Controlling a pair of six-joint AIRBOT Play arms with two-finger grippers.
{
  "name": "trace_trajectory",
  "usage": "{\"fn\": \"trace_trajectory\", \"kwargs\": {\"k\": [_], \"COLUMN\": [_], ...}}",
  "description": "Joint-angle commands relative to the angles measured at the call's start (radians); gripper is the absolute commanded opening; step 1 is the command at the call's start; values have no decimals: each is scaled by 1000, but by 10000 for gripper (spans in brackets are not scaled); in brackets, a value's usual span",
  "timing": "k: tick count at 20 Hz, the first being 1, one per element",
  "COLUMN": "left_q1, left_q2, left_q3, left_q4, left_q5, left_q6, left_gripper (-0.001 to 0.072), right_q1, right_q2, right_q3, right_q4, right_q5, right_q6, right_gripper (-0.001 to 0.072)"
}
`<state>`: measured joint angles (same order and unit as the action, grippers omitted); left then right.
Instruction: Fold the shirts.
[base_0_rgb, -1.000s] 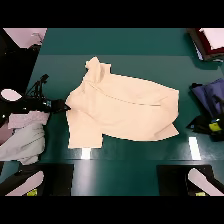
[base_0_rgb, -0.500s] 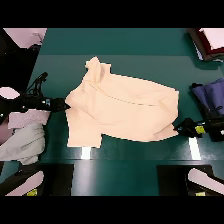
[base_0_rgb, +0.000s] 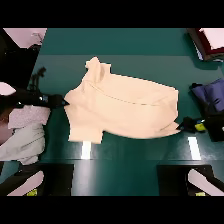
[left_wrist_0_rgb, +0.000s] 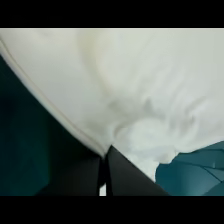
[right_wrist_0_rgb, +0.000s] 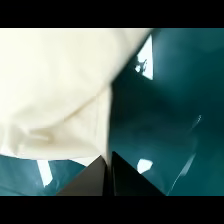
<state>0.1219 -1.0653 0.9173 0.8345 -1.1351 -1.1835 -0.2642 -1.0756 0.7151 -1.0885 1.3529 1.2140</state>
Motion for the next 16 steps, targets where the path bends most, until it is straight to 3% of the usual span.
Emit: {"fn": "trace_trajectory", "kwargs": {"k": [1, 7, 11, 16], "left_q1": [2, 2, 2, 2], "left_q2": [60, 105, 105, 194], "left_q3": [211, 856, 1241, 1331], "left_q4": [5, 21, 18, -102], "left_q5": [-8, -9, 25, 97], "left_q6": [-19, -43, -49, -58], "left_gripper": [27, 27, 27, 27], "right_q1": [6, 6, 6, -3], "right_q2": [167, 316, 335, 332], "right_q3": [196, 774, 1095, 1316], "right_q4": [34, 58, 38, -2], "right_q5": [-17, -201, -221, -159], "right_q6": [76, 139, 139, 156], "right_gripper": [11, 11, 11, 10]}}
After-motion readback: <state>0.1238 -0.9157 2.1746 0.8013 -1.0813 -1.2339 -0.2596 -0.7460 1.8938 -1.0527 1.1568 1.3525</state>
